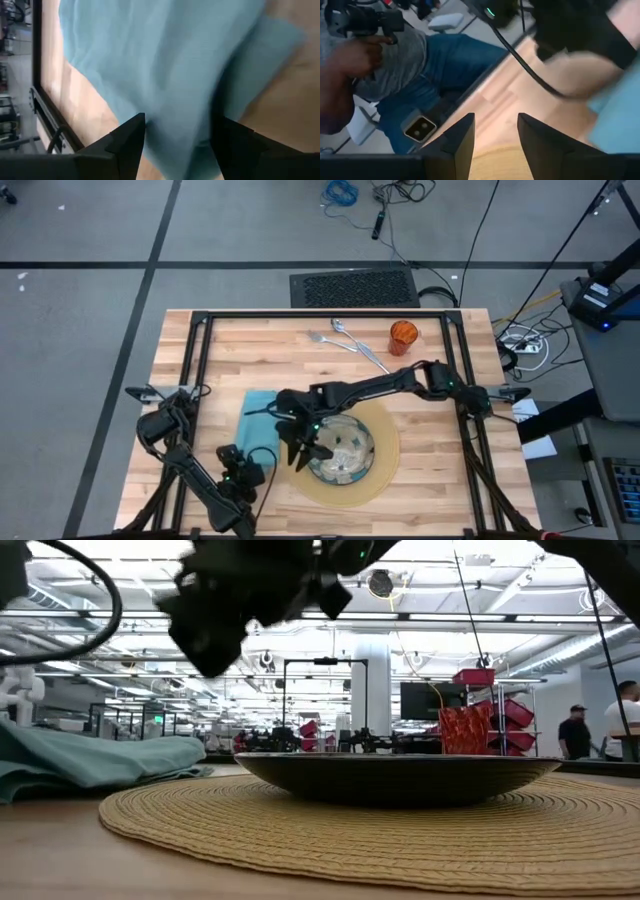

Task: Set table place
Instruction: Put the blue napkin to the left of the brown mat

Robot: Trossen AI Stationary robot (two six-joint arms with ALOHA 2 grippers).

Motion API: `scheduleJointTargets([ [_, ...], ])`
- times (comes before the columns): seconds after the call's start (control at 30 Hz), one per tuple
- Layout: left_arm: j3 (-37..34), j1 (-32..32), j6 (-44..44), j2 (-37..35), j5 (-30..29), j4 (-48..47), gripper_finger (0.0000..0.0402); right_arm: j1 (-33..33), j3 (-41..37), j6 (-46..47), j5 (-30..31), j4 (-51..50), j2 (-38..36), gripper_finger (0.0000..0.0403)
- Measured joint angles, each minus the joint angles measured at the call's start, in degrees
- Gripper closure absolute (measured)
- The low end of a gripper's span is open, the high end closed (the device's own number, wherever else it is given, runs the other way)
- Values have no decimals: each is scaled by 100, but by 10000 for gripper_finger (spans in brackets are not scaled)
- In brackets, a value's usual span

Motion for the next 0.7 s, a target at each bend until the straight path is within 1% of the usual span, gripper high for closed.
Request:
scheduleJointTargets([
  [0.33,-117,286,-32,334,-348,-123,210,246,2,-210,-13,-37,-59,261],
  [0.53,-107,329,-452,351,-532,-245,251,301,2,-297,18,-29,-49,261],
  [0.7,-93,331,-456,350,-601,-291,294,301,2,-317,23,-28,-49,261],
])
